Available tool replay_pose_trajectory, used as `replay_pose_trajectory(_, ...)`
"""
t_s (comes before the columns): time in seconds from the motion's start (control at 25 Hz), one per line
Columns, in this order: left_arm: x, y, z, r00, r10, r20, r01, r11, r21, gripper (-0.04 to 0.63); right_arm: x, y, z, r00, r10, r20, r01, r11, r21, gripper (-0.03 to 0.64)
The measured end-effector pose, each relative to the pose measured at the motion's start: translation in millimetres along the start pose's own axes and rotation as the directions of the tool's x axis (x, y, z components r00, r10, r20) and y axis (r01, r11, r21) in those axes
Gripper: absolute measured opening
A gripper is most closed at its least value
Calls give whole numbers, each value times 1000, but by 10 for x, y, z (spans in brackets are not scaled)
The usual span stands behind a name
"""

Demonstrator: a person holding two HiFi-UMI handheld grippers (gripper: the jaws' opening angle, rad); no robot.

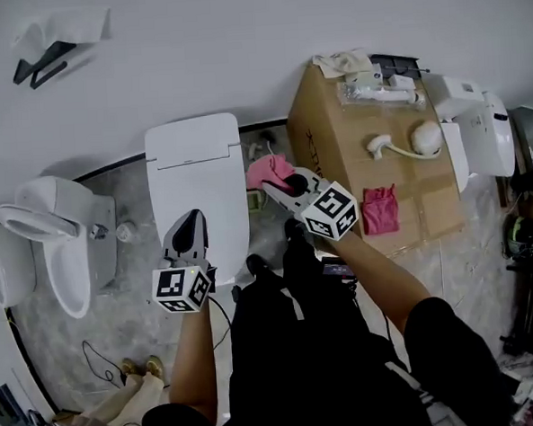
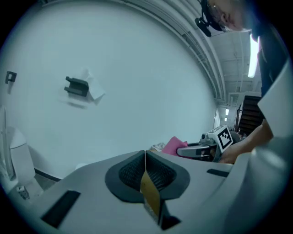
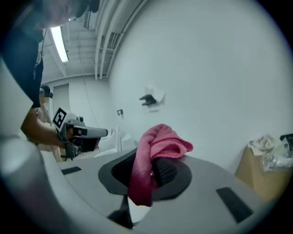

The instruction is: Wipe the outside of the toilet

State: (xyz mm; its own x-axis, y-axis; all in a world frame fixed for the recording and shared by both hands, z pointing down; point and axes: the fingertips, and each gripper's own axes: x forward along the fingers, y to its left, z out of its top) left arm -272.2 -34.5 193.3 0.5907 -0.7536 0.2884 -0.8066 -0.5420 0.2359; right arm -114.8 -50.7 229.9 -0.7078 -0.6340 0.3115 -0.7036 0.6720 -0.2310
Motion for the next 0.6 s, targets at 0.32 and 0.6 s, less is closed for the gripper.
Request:
replay_pose_trajectory(0.32, -687, -239, 907, 979, -36, 199, 24, 998, 64, 20, -1048, 552, 1470, 936, -39, 349, 61, 997, -53, 89)
replay_pose_trajectory(0.6, -1311, -677, 1318, 937, -56, 344, 22, 995, 101, 20, -1824, 1138, 1789, 882, -28, 471, 110, 983, -148, 89)
